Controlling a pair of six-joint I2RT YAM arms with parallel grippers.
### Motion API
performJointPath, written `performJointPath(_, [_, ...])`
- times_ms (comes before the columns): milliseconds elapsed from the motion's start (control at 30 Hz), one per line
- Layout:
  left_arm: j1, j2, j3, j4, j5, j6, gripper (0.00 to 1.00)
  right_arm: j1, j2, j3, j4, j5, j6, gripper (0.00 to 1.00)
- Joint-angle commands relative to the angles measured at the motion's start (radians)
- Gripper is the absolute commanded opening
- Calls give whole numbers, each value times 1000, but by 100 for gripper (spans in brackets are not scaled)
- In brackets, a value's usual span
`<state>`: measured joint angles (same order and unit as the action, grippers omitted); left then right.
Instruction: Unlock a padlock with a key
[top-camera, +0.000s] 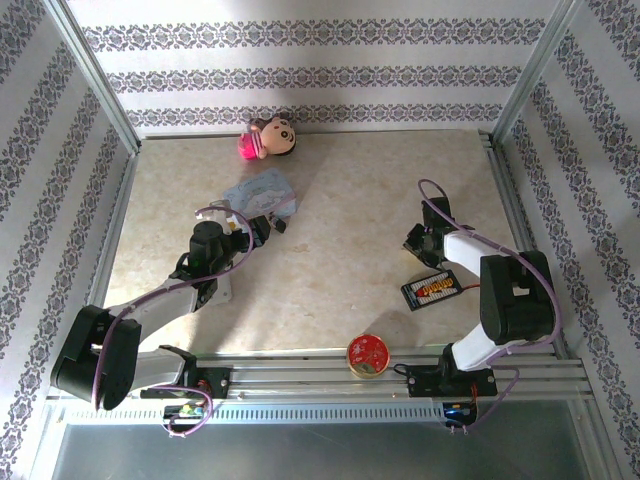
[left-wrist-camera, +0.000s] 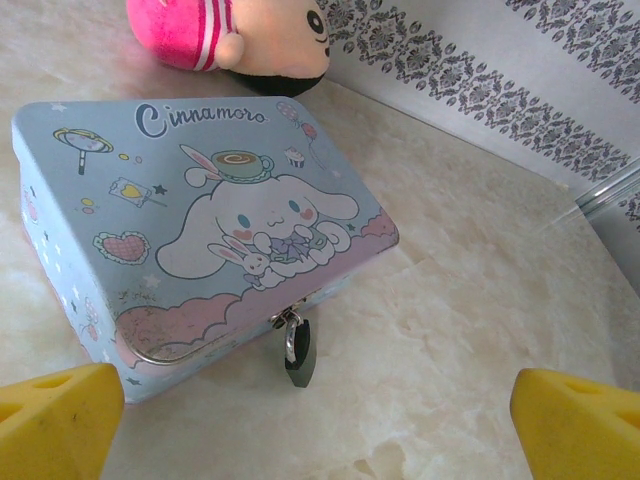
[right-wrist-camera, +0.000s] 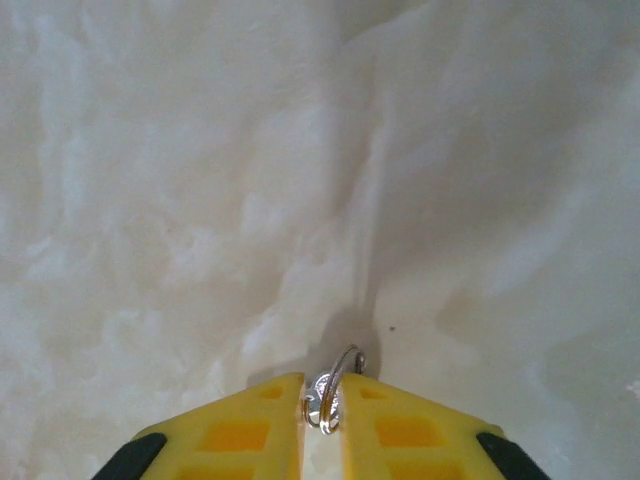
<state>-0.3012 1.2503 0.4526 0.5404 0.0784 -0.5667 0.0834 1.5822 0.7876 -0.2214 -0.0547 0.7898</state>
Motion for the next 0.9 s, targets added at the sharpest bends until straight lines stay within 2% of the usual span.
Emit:
performJointPath(0, [-13, -5, 9, 23, 15, -16, 99, 7, -22, 16, 13, -5, 7, 11])
performJointPath(267, [-12, -12, 18, 4, 19, -12, 99, 22, -69, 6, -18, 12, 2, 0])
performJointPath(567, [-16, -16, 30, -11, 57, 43, 99, 79, -202, 26, -107, 30, -31, 0])
performJointPath(767, [-41, -12, 58, -8, 112, 129, 99, 156, -327, 79, -184, 66, -32, 0])
performJointPath(867, [-61, -7, 51, 56, 163, 161, 99, 209, -379, 102, -190, 65, -16, 0])
